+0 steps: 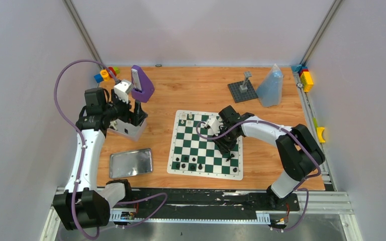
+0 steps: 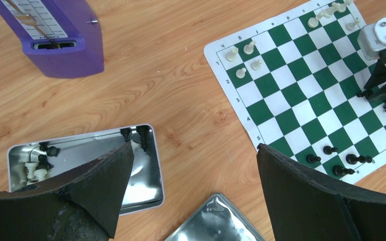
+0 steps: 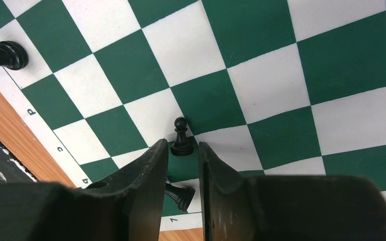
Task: Set up the chess pieces on the board
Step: Pick up the chess piece from the chessboard.
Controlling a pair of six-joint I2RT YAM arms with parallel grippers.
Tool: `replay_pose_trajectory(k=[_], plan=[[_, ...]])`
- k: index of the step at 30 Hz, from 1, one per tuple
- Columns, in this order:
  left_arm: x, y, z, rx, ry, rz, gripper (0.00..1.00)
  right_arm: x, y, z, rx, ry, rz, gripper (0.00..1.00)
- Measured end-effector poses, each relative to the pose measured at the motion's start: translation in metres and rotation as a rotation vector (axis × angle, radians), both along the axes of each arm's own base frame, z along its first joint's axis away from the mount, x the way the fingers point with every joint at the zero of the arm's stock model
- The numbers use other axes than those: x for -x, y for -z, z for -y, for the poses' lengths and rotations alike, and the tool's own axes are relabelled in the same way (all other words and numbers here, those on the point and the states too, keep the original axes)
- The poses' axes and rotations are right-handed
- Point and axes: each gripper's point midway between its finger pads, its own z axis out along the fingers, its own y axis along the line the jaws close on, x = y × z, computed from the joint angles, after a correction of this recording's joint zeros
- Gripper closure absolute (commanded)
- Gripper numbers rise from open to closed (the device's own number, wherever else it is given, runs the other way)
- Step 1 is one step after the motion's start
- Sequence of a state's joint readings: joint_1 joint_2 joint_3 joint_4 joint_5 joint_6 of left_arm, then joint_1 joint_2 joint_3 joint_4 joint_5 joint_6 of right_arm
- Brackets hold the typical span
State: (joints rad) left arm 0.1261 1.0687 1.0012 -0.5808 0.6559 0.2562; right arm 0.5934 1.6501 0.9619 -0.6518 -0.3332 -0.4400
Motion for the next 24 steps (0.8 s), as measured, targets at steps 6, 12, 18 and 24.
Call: replay_pose_trajectory(k=[6, 12, 18, 24], plan=[[0.0, 0.0, 0.0, 0.001, 0.002, -0.001, 0.0, 0.001, 0.001, -0.001, 0.001, -0.006, 0.0, 0.75], [0.0, 0.001, 0.0, 0.0, 0.004, -0.002, 0.0, 0.001, 0.001, -0.002, 0.002, -0.011, 0.001, 0.85], [-0.001, 0.003, 0.003, 0.009, 0.02, -0.01, 0.0, 0.001, 0.001, -0.002, 0.002, -0.014, 0.002, 0.94], [0.001, 0.005, 0.017, 0.07, 0.095, -0.032, 0.04, 0.0, -0.008, -0.011, -0.034, -0.027, 0.003, 0.96]])
